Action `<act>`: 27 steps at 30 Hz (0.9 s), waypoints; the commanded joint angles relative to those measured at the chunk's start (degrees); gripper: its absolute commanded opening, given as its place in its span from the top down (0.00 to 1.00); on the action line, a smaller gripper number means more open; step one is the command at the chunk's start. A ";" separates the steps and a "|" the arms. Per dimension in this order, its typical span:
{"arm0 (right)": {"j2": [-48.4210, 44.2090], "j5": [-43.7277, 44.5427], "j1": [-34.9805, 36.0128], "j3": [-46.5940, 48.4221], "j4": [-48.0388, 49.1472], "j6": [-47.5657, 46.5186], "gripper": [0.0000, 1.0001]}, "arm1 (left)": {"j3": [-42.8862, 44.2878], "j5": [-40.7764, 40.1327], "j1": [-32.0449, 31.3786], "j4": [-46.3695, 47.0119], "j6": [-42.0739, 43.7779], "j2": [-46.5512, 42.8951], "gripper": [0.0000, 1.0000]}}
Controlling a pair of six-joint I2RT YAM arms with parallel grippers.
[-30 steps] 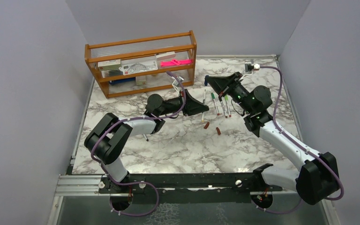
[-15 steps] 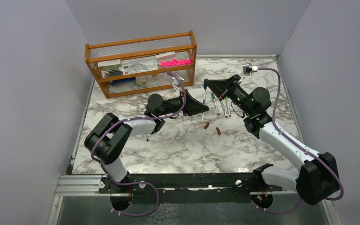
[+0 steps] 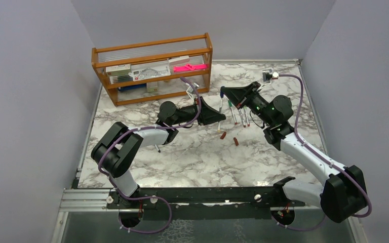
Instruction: Insert the pens into the pen caps
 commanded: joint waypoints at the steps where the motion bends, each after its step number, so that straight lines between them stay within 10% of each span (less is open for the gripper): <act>1: -1.32 -0.81 -0.10 -1.19 1.34 -0.84 0.99 | 1.54 0.17 -0.25 1.14 1.15 -1.79 1.00; 27: -2.90 -2.11 -0.10 -5.25 0.26 0.11 0.99 | 8.04 -1.70 -0.16 0.99 1.96 0.29 1.00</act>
